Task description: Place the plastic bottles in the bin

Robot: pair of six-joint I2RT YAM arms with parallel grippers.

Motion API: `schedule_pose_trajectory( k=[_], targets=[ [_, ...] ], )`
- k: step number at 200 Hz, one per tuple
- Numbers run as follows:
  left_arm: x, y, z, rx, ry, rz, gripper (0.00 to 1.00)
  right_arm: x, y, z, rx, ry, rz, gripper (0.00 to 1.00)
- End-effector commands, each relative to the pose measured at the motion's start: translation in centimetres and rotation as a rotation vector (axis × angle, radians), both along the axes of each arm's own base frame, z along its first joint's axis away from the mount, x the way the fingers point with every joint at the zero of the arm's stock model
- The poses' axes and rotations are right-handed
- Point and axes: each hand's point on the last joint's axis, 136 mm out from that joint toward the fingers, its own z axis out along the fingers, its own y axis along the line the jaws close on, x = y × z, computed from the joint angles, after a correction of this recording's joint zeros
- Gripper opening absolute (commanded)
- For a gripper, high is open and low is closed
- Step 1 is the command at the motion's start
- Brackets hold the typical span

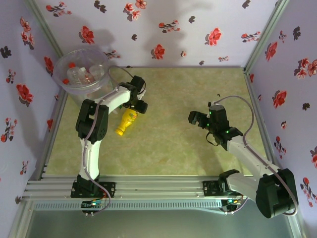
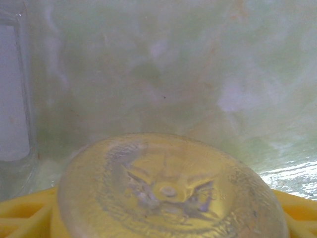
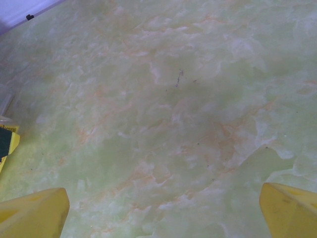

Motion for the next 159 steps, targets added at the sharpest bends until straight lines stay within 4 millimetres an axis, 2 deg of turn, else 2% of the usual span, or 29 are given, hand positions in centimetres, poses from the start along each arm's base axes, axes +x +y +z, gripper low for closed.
schedule_pose_trajectory(
  k=[1,32,72,97,125,141,159],
  targets=[
    [0.1,-0.2,1.0,-0.018,0.003,0.005,0.75,0.0,-0.3,-0.5,-0.021,0.006,0.002,0.99],
    [0.4,-1.0,4.3,-0.052,-0.046,-0.010,0.72,0.0,0.0,-0.1,-0.008,-0.003,0.016,0.99],
    [0.6,-2.4,11.9,-0.150,-0.162,-0.035,0.68,0.1,1.5,0.7,0.034,-0.016,0.088,0.99],
    [0.5,-3.1,18.3,-0.241,-0.272,-0.054,0.65,0.3,2.1,1.0,0.045,-0.017,0.116,0.99],
    [0.4,-2.8,26.9,-0.327,-0.448,-0.064,0.62,0.6,2.2,1.1,0.045,-0.018,0.121,0.99],
    [0.0,-2.3,32.3,-0.383,-0.571,-0.068,0.55,0.6,2.3,1.0,0.044,-0.016,0.124,0.99],
    [-0.4,-1.1,37.5,-0.430,-0.688,-0.064,0.46,0.6,2.2,0.8,0.041,-0.012,0.121,0.99]
  ],
)
